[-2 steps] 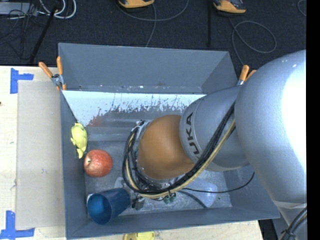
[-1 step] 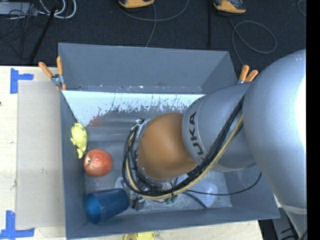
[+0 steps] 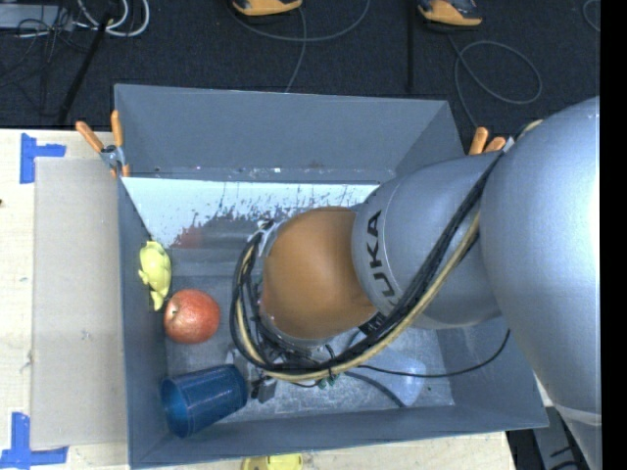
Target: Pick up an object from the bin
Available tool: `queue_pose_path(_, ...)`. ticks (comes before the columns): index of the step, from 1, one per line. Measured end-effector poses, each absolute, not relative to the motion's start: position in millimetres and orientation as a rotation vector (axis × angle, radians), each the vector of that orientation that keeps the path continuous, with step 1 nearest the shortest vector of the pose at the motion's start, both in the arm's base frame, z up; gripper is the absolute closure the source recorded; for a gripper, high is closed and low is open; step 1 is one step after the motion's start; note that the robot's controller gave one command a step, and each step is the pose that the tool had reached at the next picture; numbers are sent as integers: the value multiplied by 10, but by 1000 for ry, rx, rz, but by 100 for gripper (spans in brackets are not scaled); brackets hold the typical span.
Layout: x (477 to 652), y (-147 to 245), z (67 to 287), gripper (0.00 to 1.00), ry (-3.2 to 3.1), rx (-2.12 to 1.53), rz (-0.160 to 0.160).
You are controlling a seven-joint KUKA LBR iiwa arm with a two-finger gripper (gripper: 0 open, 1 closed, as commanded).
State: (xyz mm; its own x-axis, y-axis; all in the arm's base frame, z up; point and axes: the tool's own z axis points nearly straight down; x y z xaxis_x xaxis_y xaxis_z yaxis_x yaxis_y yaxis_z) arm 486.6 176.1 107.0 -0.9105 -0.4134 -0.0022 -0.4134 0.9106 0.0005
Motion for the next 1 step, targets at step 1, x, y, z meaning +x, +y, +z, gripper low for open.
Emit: queue_pose_path(1, 4756, 1718, 1372, 0, 3071, -660, 1)
